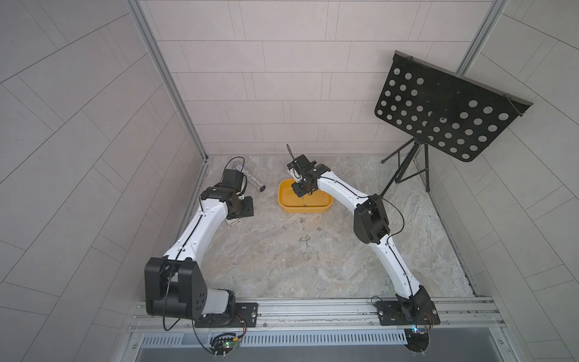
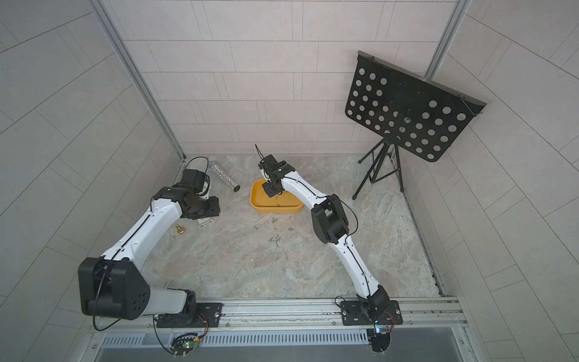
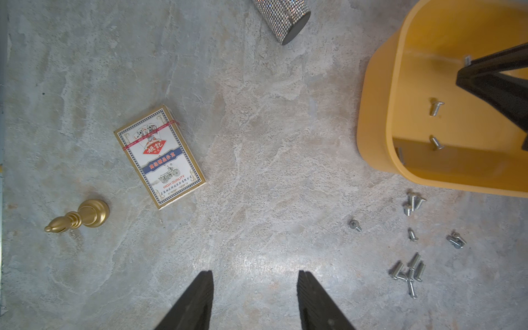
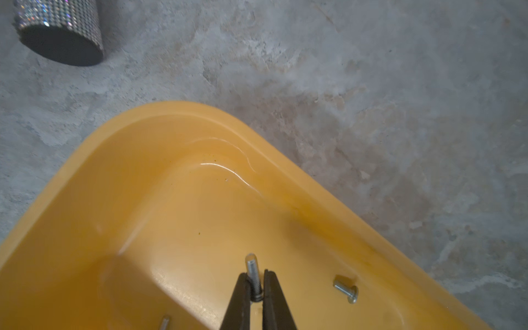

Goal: Put the screws on the desktop into the storage box
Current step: Place the screw in the storage box, then pick up the screw from the center of the board.

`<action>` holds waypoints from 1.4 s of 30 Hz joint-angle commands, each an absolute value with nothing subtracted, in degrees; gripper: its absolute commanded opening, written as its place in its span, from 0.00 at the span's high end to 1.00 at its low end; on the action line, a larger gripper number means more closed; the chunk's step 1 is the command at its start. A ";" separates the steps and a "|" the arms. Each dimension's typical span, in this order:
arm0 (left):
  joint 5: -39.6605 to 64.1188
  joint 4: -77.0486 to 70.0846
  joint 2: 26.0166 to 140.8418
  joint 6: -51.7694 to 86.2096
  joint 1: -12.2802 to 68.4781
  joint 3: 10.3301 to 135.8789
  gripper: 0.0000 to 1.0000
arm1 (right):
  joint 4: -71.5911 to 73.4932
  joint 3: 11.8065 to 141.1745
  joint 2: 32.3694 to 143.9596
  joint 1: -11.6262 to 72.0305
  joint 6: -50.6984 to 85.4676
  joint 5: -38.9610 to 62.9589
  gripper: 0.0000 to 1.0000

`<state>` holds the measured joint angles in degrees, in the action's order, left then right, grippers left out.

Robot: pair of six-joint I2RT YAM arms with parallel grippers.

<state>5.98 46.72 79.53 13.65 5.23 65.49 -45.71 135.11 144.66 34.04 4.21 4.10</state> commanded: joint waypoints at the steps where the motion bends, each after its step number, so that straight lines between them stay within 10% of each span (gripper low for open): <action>1: 6.41 46.35 80.09 13.73 4.77 64.56 0.46 | -47.72 136.44 145.72 33.77 5.17 4.48 0.94; 25: 6.06 46.11 79.98 13.67 4.55 64.33 0.46 | -50.99 136.37 136.40 35.28 1.07 1.22 0.65; 42: 7.46 45.24 80.56 13.71 4.57 63.68 0.47 | -36.47 93.13 101.80 39.32 5.12 -2.64 0.67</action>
